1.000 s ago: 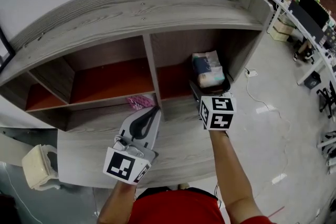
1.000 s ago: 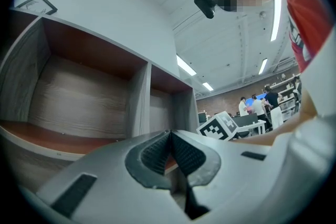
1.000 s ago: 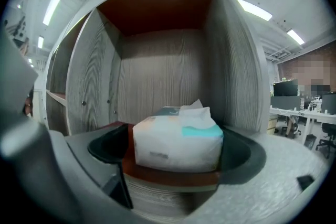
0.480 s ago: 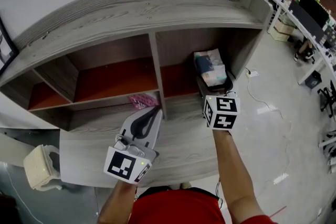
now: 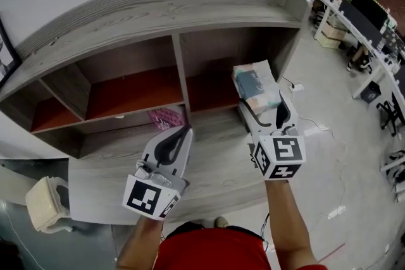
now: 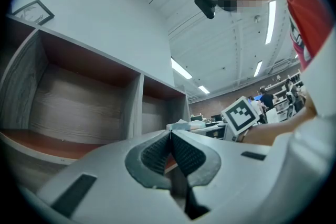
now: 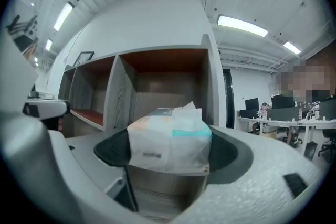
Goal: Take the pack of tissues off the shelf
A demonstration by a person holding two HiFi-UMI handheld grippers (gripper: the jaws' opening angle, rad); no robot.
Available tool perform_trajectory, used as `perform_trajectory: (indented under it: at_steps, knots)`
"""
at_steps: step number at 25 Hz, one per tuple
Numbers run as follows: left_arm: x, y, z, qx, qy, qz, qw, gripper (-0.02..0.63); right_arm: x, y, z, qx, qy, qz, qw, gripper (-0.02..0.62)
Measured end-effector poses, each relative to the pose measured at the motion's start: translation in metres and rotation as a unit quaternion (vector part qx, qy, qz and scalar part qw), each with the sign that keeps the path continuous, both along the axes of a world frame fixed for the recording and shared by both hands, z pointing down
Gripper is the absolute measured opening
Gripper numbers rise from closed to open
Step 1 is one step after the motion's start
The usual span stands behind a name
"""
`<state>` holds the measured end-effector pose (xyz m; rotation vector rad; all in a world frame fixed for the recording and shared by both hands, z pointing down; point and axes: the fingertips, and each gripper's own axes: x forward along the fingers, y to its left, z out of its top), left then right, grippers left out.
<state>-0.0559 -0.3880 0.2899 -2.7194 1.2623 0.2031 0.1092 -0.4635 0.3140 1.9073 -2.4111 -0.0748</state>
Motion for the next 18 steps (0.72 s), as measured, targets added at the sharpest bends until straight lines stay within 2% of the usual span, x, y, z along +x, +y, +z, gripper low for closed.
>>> perform_trajectory:
  at_steps: [10, 18]
  knots:
    - [0.012, 0.031, -0.012, 0.014, 0.008, 0.012, 0.9998, 0.008, 0.004, 0.094, -0.025, 0.020, -0.011, -0.012, 1.000, 0.405]
    - [0.016, 0.060, -0.019, 0.023, 0.010, 0.017, 0.9995, 0.008, 0.007, 0.140, -0.023, 0.022, -0.027, -0.017, 0.999, 0.400]
